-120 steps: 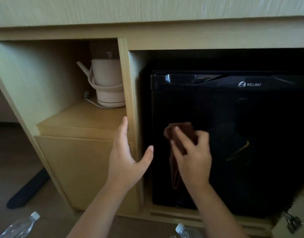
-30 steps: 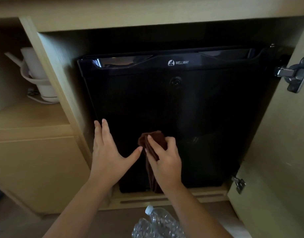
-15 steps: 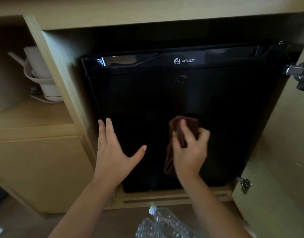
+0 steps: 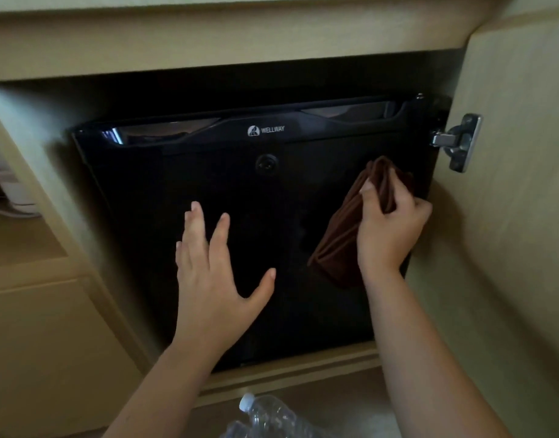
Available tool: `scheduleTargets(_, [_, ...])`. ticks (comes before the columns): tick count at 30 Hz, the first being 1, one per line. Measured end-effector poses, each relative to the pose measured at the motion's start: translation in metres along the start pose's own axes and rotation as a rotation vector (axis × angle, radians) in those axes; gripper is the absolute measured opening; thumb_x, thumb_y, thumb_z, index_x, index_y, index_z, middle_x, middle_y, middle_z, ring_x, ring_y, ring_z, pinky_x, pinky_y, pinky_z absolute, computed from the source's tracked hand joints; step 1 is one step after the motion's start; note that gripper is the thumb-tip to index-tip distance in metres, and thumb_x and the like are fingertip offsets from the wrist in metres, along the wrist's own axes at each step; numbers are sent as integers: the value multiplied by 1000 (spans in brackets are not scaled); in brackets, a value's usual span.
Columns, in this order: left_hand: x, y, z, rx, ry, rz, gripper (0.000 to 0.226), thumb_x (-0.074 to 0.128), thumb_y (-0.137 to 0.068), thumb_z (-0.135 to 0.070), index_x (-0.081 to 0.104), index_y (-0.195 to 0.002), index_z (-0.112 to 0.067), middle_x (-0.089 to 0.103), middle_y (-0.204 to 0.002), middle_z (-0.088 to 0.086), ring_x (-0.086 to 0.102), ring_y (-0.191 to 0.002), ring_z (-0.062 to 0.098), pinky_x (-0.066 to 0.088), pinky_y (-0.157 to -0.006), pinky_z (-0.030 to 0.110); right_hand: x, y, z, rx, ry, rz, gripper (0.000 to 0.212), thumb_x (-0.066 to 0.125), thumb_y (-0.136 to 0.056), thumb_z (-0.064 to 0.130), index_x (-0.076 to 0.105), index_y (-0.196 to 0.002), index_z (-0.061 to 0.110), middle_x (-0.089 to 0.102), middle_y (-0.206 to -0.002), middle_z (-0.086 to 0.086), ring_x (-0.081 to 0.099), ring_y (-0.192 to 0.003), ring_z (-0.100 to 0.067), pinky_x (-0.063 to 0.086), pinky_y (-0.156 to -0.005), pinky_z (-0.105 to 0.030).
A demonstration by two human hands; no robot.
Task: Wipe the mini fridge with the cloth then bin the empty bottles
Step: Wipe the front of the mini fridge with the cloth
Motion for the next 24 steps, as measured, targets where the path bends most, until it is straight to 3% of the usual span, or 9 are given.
scheduleTargets(3, [10,-2,-5,8,4,22,84,63,-74,-45,28,-140,-6,4,-153,15,2,-141,27,6,-108,47,-6,9,-16,62,19,9,39,63,-84,23,56,-123,18,39,-108,-7,45,-89,-9,25,-76,8])
scheduleTargets(6, [16,1,-3,-6,14,38,84,66,-73,-41,28,-140,-6,3,-153,15,1,-140,26,5,-108,48,-18,40,-45,265,27,27,41,62,-85,21,54,-125,16,42,-116,-13,52,-100,-20,32,-86,-9])
scheduleTargets(9, [19,2,-3,-14,21,42,84,64,-73,-43,28,-140,-6,3,-154,15,0,-140,24,5,-109,48,-24,44,-52,365,16,13,40,63,-85,18,55,-124,14,42,-116,-14,53,-102,-25,35,-92,-17])
scheduleTargets(12, [16,2,-2,11,7,37,84,63,-73,-43,29,-140,-5,4,-154,16,1,-140,26,5,-108,47,-16,19,-31,345,-63,-57,39,63,-85,18,56,-123,14,42,-115,-9,53,-98,-18,35,-88,-9])
scheduleTargets(14, [14,2,2,13,-1,29,83,67,-73,-39,30,-139,-4,5,-153,17,1,-141,27,5,-108,47,-9,-3,-13,293,-94,-81,39,63,-85,19,56,-122,14,44,-113,-9,50,-86,-7,31,-76,5])
scheduleTargets(16, [12,2,7,11,-11,20,82,70,-74,-35,31,-138,-4,5,-153,17,2,-140,27,6,-108,49,-5,-19,0,246,-132,-56,39,63,-85,19,56,-123,15,45,-113,-8,45,-76,2,29,-70,10])
scheduleTargets(22, [14,1,11,16,-33,16,83,71,-73,-34,31,-138,-3,4,-153,16,2,-140,27,6,-108,50,-6,-15,-8,248,-99,-44,40,62,-85,24,55,-124,19,44,-110,-5,45,-76,5,31,-71,8])
scheduleTargets(24, [15,1,10,19,-32,15,83,71,-72,-33,31,-138,-2,6,-153,17,4,-140,29,7,-107,50,-16,6,-25,326,-43,-29,41,62,-86,24,54,-125,17,45,-115,-9,50,-84,-4,35,-84,-5])
Point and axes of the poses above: each hand's wrist, its own y-axis away from the middle knuckle, its own x-axis out of the palm, z = x × y, the point moved 1 cm from there along -y, towards the middle knuckle
